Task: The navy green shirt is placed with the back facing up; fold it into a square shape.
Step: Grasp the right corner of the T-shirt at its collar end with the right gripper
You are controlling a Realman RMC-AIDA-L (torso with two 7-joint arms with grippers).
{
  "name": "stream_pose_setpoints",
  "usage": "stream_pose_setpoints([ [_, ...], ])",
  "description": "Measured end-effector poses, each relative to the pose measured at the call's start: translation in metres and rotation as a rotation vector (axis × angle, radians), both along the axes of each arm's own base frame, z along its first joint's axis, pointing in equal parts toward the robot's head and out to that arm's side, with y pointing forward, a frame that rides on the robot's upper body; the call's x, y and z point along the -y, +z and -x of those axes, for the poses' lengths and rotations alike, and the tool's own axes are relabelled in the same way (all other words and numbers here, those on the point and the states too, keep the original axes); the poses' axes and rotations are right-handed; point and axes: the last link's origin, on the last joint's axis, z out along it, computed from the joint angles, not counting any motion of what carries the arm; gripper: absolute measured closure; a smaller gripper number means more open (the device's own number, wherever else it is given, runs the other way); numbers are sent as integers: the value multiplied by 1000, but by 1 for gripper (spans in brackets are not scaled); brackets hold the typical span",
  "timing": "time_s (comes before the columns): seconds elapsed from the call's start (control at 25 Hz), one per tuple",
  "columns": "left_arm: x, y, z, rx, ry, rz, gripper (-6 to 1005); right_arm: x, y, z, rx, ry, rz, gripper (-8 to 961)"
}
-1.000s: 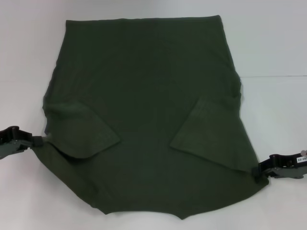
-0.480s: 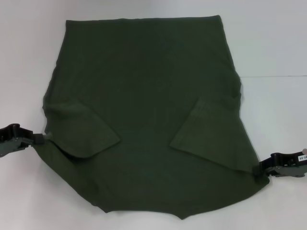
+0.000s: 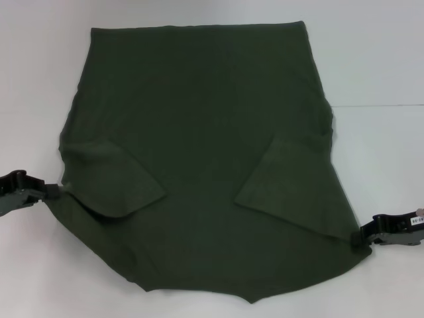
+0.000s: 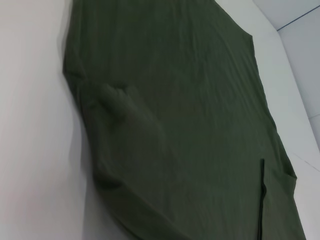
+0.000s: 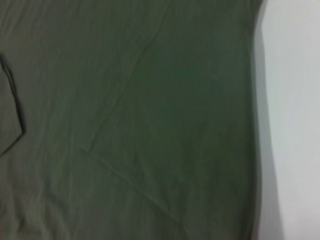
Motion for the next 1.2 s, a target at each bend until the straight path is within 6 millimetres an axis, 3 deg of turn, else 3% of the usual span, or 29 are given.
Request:
stream_pose_setpoints([
  [0.72, -1, 1, 1, -7, 1, -8, 962, 0, -1, -1, 21, 81, 3, 918],
  [1.2, 3, 2, 1, -4, -20, 3, 963, 3, 16, 5, -36, 187, -33, 917],
])
